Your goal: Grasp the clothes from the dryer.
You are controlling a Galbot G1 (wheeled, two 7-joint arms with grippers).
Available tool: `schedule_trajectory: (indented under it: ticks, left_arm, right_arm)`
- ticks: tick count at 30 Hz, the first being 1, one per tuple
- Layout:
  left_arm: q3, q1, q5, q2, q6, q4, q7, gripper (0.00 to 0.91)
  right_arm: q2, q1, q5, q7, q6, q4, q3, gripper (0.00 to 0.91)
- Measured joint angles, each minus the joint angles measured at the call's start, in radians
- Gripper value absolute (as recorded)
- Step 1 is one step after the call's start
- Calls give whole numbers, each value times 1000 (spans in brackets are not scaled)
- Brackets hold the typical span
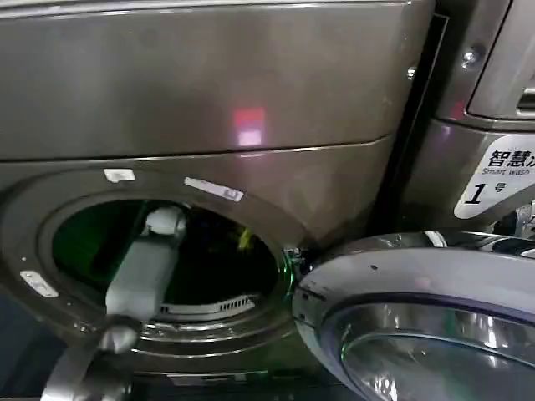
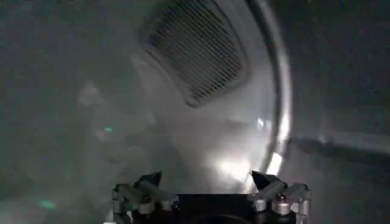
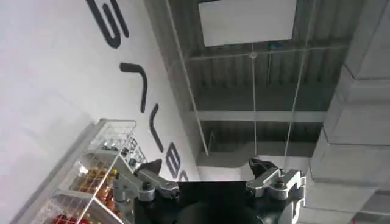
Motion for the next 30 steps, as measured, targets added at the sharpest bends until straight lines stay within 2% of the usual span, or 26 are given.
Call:
schedule_trajectory:
  ticks: [11,17,22,30]
  left_arm:
    - [-21,-109,577,10,-72,114,141,907]
    - [-10,-146,809,0,-99,144,177,907]
    - [41,-173,882,-4,-94,178,192,907]
    - [94,-171,874,-18,-74,240,192,907]
  right_arm:
    - [24,-7,6,-7,2,19,2,907]
    - [30,-17,13,-10,3,28,12,907]
    - [30,-17,15,-10,3,37,11,907]
    - [31,-10,14,-12,4,39,6,907]
